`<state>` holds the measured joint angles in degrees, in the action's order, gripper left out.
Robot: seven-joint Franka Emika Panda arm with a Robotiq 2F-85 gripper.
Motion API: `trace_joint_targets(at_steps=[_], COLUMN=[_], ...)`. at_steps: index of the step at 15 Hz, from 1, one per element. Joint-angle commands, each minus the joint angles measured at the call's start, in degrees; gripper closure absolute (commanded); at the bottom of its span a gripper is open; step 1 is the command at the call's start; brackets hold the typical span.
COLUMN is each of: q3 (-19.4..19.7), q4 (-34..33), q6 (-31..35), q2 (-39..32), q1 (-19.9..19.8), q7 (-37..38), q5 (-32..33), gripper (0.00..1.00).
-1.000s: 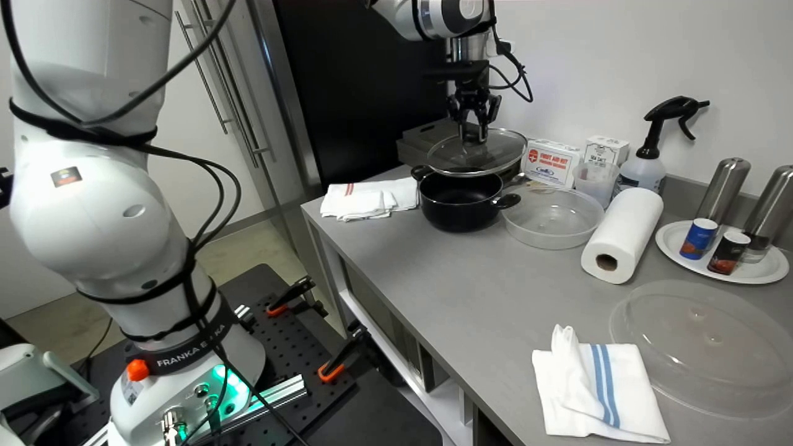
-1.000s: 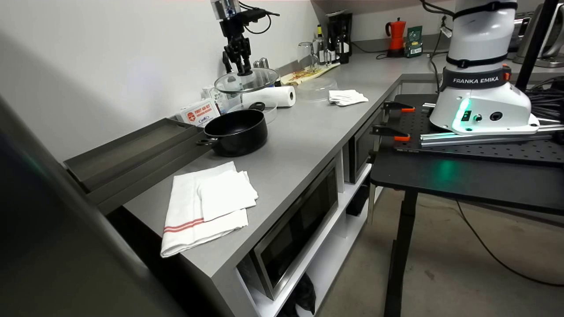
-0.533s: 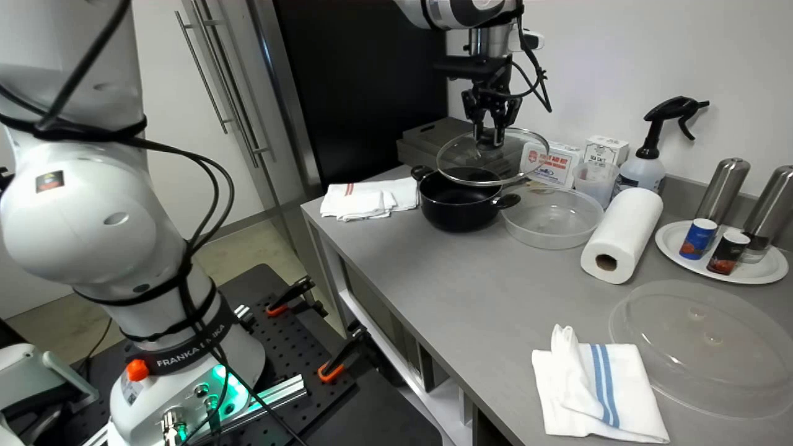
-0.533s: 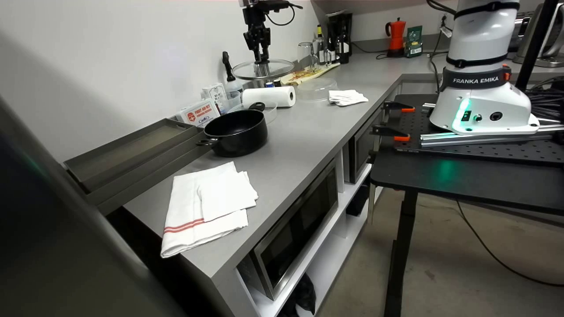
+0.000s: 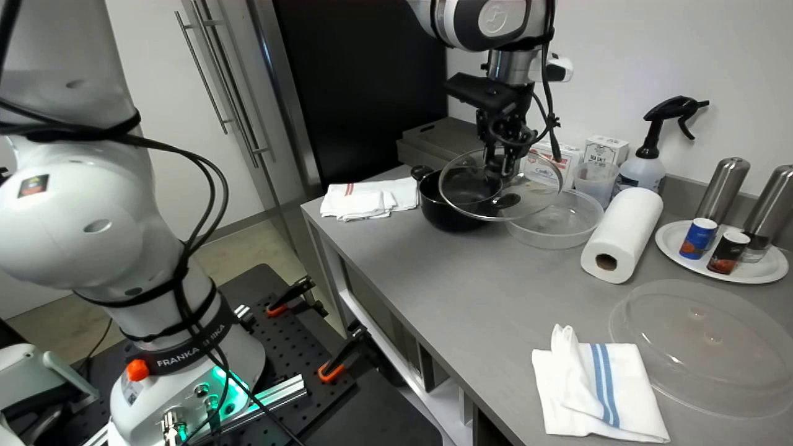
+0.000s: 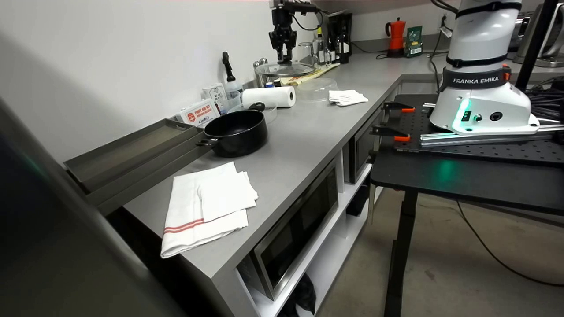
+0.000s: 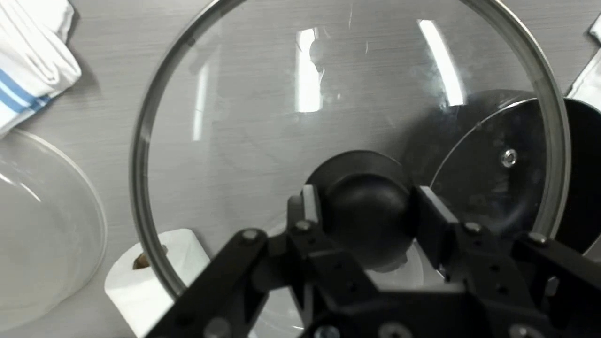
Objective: Remove the lid from the pot
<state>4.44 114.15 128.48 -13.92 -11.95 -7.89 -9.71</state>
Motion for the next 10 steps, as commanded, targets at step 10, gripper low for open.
trace_joint_targets(at_steps=[10], q3=[2.5], q4=[3.9], q6=[5.7], q2=[-4.8], q1=[-3.1], q7=[-1.3], q5=[-4.8], gripper=[0.75])
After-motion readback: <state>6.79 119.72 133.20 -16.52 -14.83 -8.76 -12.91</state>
